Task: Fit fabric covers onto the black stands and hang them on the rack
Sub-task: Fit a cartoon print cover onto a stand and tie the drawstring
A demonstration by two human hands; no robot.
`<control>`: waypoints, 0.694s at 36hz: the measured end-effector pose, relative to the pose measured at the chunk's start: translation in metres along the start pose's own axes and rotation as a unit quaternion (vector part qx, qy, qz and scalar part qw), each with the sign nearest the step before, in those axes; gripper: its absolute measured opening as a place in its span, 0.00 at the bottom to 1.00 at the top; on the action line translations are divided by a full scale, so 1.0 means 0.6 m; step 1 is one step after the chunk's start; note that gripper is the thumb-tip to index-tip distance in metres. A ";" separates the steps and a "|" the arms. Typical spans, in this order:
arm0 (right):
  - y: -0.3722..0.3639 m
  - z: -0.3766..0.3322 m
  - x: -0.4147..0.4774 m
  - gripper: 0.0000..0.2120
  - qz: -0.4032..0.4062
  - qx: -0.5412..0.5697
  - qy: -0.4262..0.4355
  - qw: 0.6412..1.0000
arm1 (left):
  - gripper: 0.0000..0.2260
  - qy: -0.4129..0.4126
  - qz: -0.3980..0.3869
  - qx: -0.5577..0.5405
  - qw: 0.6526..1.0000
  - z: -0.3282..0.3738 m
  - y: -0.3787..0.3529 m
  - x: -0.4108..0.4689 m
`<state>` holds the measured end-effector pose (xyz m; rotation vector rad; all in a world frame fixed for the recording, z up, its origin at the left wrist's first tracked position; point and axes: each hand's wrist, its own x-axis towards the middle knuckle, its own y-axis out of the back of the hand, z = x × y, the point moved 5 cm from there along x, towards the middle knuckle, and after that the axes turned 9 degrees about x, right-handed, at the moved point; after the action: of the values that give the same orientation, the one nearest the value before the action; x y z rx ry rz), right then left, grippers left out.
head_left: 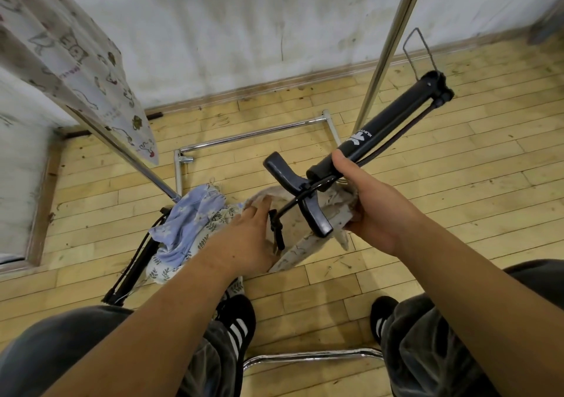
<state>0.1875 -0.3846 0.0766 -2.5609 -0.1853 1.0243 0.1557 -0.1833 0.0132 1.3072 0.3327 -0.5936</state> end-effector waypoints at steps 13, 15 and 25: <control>0.015 0.005 0.012 0.15 -0.003 -0.103 0.064 0.993 | 0.51 -0.027 0.030 0.014 0.999 0.003 0.002 0.002; 0.017 0.007 0.016 0.13 0.004 -0.146 0.074 0.986 | 0.48 -0.025 0.042 0.014 0.999 -0.002 0.003 0.005; 0.018 0.001 0.016 0.10 0.022 -0.251 0.119 0.960 | 0.38 -0.003 0.080 -0.064 0.995 0.004 0.023 0.006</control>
<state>0.1941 -0.3921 0.0658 -3.1309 -0.3650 0.7409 0.1666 -0.1846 0.0226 1.1967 0.2539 -0.4343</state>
